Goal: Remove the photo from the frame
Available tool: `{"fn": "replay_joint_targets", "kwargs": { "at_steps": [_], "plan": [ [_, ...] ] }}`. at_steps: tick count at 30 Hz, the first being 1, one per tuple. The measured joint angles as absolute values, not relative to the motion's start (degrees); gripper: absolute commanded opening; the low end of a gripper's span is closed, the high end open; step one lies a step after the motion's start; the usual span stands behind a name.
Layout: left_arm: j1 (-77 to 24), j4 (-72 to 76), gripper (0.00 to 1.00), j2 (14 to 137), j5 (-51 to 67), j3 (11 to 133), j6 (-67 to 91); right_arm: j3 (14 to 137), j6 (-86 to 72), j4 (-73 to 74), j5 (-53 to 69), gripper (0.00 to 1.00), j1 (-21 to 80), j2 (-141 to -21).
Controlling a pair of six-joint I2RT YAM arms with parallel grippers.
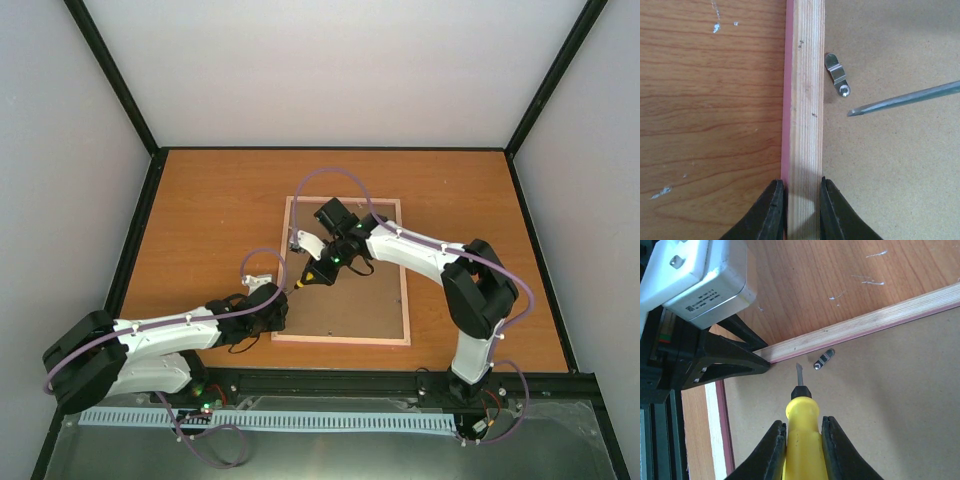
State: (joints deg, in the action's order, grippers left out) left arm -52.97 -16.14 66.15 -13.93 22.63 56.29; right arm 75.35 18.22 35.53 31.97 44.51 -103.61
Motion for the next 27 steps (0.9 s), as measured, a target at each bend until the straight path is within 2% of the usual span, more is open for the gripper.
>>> {"fn": "replay_joint_targets", "kwargs": {
  "at_steps": [27],
  "plan": [
    [-52.97,-15.46,0.01,66.15,-14.04,22.33,56.27,76.16,14.09,33.8,24.91,0.03,46.33,-105.06]
  ]
}}
